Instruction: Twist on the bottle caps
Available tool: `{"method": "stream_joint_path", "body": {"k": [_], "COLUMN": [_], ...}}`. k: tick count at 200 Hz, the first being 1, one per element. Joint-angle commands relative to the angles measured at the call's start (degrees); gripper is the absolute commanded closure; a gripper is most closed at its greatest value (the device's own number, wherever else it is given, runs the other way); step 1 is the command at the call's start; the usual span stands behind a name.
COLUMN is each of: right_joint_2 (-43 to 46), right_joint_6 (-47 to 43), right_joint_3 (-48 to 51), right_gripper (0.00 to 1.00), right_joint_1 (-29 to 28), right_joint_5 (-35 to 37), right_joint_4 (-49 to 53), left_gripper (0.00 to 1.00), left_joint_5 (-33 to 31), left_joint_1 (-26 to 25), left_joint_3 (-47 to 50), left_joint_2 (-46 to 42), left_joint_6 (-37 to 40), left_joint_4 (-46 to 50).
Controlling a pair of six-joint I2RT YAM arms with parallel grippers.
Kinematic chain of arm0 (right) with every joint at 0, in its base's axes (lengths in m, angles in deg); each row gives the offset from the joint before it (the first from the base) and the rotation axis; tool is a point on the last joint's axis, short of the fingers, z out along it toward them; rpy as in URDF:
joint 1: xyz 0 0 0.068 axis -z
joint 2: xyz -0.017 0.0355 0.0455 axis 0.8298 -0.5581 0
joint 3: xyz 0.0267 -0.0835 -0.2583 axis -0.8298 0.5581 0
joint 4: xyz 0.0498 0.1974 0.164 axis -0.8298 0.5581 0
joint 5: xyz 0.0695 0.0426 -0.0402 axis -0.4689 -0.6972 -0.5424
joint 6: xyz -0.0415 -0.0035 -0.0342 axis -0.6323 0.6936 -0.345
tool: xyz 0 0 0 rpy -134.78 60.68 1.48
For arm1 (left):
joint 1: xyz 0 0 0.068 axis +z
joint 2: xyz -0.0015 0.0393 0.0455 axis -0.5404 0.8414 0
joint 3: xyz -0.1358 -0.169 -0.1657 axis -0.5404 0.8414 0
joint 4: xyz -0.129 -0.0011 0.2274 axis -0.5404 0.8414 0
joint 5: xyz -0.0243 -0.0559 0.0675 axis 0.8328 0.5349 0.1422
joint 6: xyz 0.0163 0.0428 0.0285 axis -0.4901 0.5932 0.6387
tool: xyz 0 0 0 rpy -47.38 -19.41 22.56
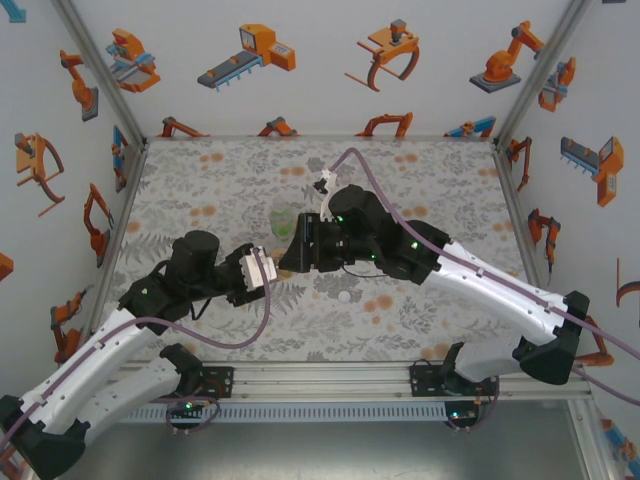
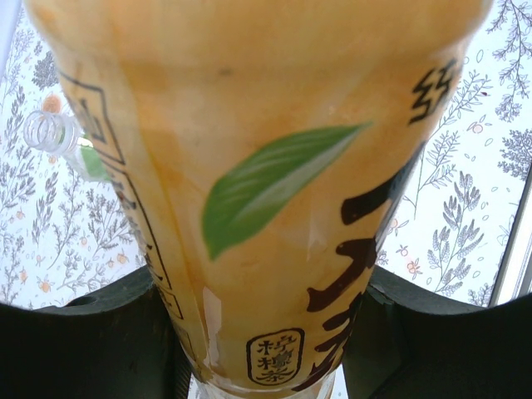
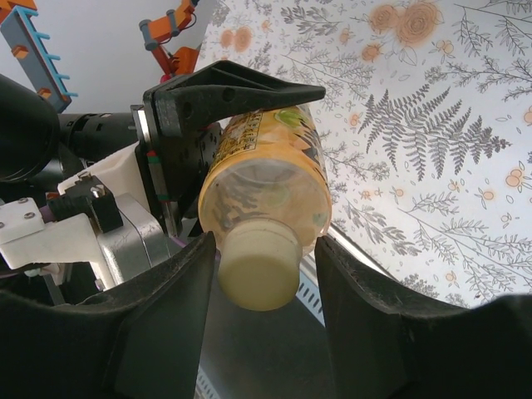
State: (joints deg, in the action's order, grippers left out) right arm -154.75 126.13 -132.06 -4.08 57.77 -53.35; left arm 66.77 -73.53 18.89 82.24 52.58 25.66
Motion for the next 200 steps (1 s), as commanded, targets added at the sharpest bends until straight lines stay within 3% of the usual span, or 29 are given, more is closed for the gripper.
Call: {"method": "stream_joint_path", "body": {"k": [1,59,128,200], "right_joint_2": [1.29,2.27,2.26,2.07], "right_joint_6": [-1.03,-2.25,-2.90,-2.87], "right_joint_3": [-1.99,-2.74,-2.67,-2.66], "right_gripper": [0.50,0.51,0.60,0.57], "right_joint_1": [-0.26,-0.25,-0.30,-0.24], "right_joint_5": [1.13,1.70,1.83,3.24], "right_joint_4": [0.63,0.50,0.91,0.06], "left_gripper": [1.00,1.00,1.00,1.00], "left_joint_5": [1.98,1.64,1.43,1.65], "left_joint_1": [-0.24,-0.25,-0.29,-0.31], "left_joint_3": [-0.93,-1.05,-1.05,-1.06], "left_joint_2": [0.13,0.48,0.51,0.39], "left_joint_6": [-0.65,-0.60,-0.62,-0.56], "left_joint_4": [-2.03,-2.08,-1.86,-1.69]}}
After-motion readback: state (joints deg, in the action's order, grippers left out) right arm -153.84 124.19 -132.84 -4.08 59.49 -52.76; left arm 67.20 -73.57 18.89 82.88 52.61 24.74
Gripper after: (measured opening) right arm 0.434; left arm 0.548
